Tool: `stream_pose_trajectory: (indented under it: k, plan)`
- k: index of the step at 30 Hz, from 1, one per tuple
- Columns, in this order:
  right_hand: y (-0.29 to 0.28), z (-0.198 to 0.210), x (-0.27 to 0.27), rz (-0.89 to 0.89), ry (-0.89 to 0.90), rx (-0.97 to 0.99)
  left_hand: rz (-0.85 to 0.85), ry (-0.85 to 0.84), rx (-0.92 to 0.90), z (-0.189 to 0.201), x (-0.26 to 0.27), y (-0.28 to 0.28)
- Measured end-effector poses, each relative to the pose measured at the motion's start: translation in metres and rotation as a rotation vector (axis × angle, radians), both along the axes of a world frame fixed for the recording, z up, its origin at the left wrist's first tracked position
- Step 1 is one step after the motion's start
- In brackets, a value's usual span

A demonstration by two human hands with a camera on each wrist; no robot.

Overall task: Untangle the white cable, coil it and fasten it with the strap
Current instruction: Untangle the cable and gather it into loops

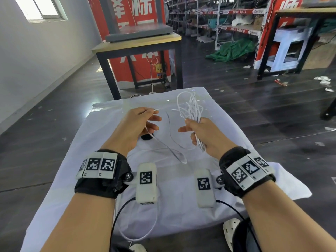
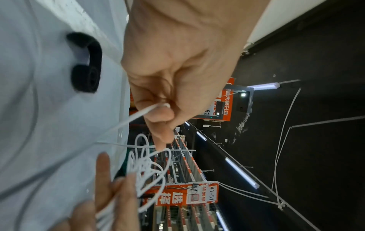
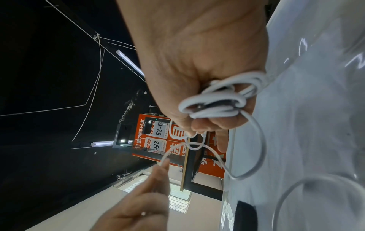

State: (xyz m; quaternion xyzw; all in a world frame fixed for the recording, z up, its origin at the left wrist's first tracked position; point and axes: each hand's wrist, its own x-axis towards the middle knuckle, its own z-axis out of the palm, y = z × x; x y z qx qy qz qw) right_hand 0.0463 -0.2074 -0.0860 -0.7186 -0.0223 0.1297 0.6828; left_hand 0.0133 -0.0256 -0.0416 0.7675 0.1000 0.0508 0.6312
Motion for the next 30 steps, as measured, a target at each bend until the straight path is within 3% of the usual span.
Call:
stream_pose_trajectory:
  k: [5, 10, 16, 20, 24, 30]
  plan:
    - [0.001, 0.0, -0.003, 0.084, -0.058, -0.121, -0.14, -0.016, -0.231, 0.007, -0.001, -0.008]
    - [-0.002, 0.001, -0.007, 0.214, -0.058, -0.257, -0.071, -0.145, -0.504, 0.012, -0.001, 0.003]
    - [0.001, 0.002, -0.012, 0.327, -0.097, -0.392, 0.039, -0.203, -0.524, 0.008, 0.001, 0.012]
    - [0.003, 0.005, -0.014, 0.361, -0.041, -0.339, 0.167, -0.192, -0.475, 0.002, 0.007, 0.02]
    - [0.003, 0.003, -0.012, 0.398, -0.095, -0.343, 0.251, -0.169, -0.368, -0.007, 0.009, 0.025]
    - [0.003, -0.002, -0.006, 0.318, -0.003, 0.0, 0.247, -0.116, 0.001, -0.011, 0.012, 0.025]
